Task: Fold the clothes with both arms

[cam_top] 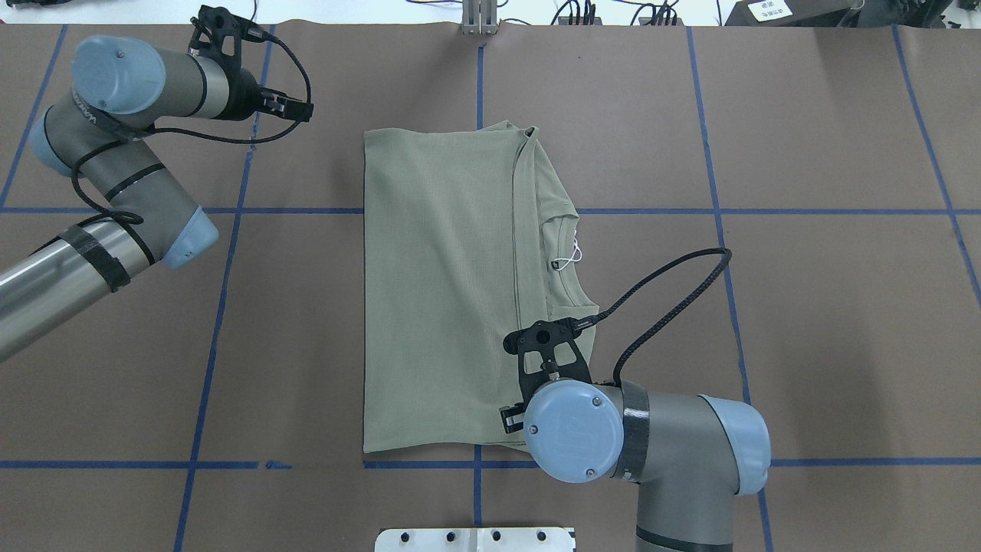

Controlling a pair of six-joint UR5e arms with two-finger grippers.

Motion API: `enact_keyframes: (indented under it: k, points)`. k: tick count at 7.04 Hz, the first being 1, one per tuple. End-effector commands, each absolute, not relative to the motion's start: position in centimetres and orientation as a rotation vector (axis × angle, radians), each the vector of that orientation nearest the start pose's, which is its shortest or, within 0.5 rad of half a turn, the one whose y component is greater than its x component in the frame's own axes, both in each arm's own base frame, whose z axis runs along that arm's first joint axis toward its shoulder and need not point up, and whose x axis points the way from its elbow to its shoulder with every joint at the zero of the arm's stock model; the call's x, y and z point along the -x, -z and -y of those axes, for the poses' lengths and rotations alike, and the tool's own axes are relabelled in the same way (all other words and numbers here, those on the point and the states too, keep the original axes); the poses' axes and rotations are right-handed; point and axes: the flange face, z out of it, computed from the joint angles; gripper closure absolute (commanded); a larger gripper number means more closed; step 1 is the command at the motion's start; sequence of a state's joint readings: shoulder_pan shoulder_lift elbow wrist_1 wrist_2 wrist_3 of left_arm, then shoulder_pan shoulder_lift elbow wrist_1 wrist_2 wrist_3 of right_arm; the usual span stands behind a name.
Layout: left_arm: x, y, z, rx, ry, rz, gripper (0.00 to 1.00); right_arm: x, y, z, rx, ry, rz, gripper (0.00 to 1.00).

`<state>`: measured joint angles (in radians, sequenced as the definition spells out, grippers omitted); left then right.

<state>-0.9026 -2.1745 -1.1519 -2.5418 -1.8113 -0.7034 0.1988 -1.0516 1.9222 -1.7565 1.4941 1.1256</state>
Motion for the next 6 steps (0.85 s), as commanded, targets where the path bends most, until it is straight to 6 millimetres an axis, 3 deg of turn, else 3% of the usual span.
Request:
enact_keyframes:
  k: [1, 2, 6]
  points:
    - [-38.8, -38.8, 65.7, -0.746, -0.104, -0.901, 0.00, 56.7, -24.8, 25.5, -0.291, 0.305, 0.594, 0.22]
    - [-39.0, -38.7, 65.5, -0.747, -0.108, -0.904, 0.00, 57.1, -24.4, 24.9, -0.290, 0.319, 0.595, 0.31]
    - [-38.9, -38.8, 65.5, -0.747, -0.108, -0.904, 0.00, 58.5, -23.7, 24.0, -0.283, 0.325, 0.612, 0.39]
